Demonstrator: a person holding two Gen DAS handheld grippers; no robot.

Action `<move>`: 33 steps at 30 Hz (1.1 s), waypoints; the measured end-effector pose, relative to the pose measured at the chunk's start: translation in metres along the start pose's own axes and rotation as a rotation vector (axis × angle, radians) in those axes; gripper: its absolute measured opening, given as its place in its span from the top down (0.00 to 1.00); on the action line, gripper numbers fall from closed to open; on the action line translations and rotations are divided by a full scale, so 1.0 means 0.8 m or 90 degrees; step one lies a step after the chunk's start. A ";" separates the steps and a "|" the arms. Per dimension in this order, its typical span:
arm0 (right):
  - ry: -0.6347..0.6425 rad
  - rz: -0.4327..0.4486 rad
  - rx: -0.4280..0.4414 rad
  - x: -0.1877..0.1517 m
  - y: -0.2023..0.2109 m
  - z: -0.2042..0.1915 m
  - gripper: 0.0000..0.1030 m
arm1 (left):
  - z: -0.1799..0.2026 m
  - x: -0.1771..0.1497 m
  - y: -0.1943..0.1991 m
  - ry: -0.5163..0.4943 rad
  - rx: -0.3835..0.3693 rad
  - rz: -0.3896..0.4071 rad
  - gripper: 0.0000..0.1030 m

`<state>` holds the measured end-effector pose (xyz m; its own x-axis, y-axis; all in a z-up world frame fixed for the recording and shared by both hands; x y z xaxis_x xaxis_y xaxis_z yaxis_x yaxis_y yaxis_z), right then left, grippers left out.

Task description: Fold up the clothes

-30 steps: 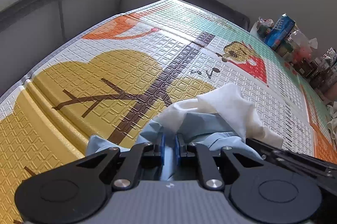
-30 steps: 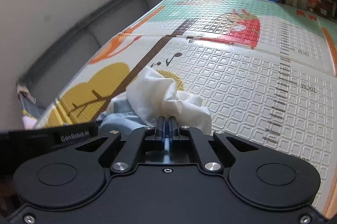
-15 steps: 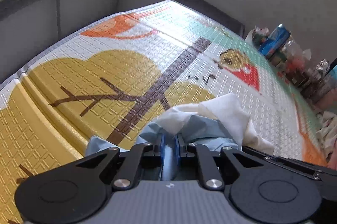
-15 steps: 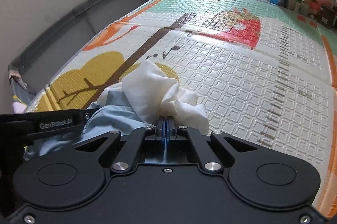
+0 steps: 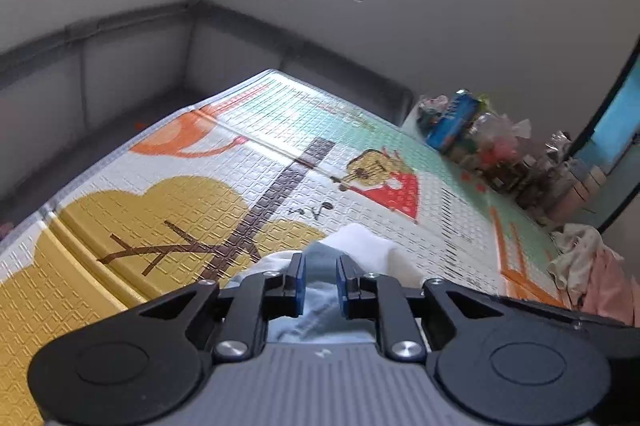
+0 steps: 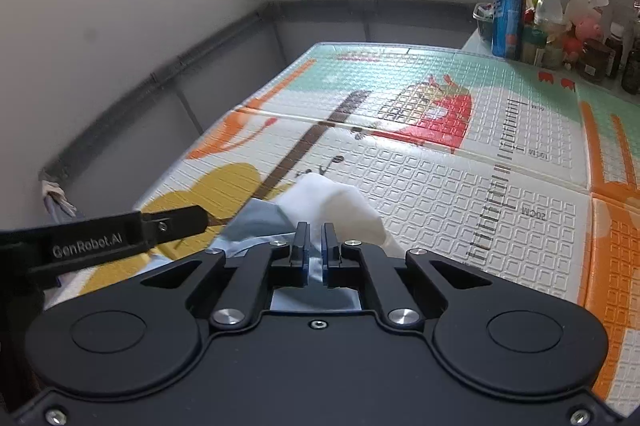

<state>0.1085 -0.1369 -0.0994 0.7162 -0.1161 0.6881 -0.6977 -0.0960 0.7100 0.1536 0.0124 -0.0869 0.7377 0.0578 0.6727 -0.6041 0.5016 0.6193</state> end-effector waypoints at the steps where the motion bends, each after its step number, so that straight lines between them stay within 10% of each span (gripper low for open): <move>1: 0.001 0.002 0.002 -0.001 0.007 -0.002 0.96 | 0.001 -0.005 0.004 -0.004 -0.002 -0.001 0.79; 18: 0.001 -0.040 0.069 -0.091 0.077 -0.026 0.96 | 0.014 -0.092 0.058 -0.071 -0.025 -0.022 0.77; 33: 0.019 -0.097 0.039 -0.132 0.037 -0.021 1.00 | -0.031 -0.125 0.012 -0.021 0.018 -0.110 0.87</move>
Point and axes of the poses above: each gripper's, at about its wrist camera, not at the fingertips, and y roughly against the way its jaws point, z to its right, x to its top, the point moved 3 cm from there along -y, roughly the way its jaws point, and after that the axes turned 5 degrees about -x, right-handed, at the moved point
